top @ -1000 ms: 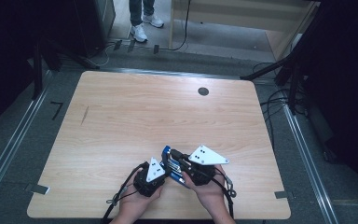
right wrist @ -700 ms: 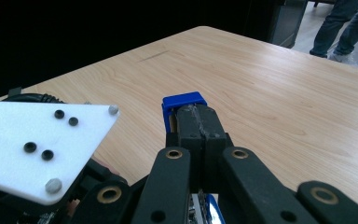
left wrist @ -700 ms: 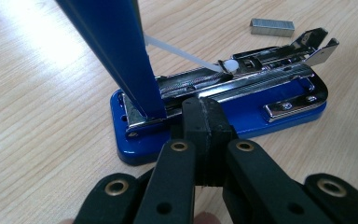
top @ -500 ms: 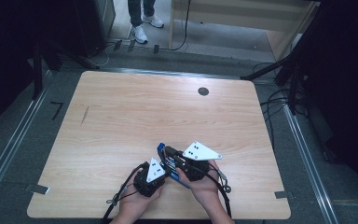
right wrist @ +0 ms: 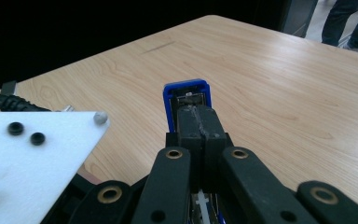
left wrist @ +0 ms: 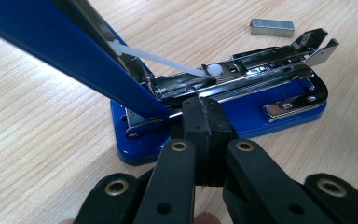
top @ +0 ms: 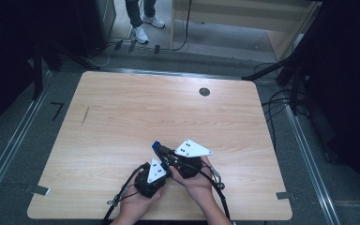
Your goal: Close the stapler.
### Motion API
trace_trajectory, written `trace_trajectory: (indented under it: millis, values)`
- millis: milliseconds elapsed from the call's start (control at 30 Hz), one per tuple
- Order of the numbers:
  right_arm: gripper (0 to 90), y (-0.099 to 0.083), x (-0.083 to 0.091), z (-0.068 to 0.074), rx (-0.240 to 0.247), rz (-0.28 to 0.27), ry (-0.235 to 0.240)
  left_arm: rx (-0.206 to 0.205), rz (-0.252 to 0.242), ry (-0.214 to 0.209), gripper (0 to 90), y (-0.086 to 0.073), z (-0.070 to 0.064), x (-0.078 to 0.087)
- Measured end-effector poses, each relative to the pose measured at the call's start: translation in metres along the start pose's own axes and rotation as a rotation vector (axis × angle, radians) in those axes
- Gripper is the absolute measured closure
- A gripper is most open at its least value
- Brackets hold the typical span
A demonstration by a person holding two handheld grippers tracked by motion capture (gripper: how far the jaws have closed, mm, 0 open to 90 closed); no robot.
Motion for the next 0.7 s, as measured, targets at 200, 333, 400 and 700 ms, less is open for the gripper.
trace_trajectory:
  millis: [200, 333, 400, 700]
  values:
    - [90.0, -0.002, -0.010, -0.003, -0.007, 0.017, 0.021, -0.006, 0.001, 0.003, 90.0, 0.000, 0.000, 0.000]
    - [90.0, -0.002, -0.014, -0.003, -0.009, 0.026, 0.031, -0.009, 0.004, 0.004, 90.0, 0.000, 0.000, 0.000]
    - [90.0, -0.002, -0.017, -0.003, -0.007, 0.035, 0.032, -0.010, 0.003, 0.005, 90.0, 0.000, 0.000, 0.000]
    - [90.0, -0.013, -0.033, -0.007, -0.029, 0.110, 0.053, -0.007, 0.003, 0.004, 90.0, 0.000, 0.000, 0.000]
Point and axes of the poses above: each handheld gripper's, and its own axes: x roughly backward along the jaws, y roughly out of its top, z roughly to its left, the point moved 9 cm from there along -x, roughly forward along the jaws, and after that the axes turned 8 degrees about y, right-handed, at the moved point
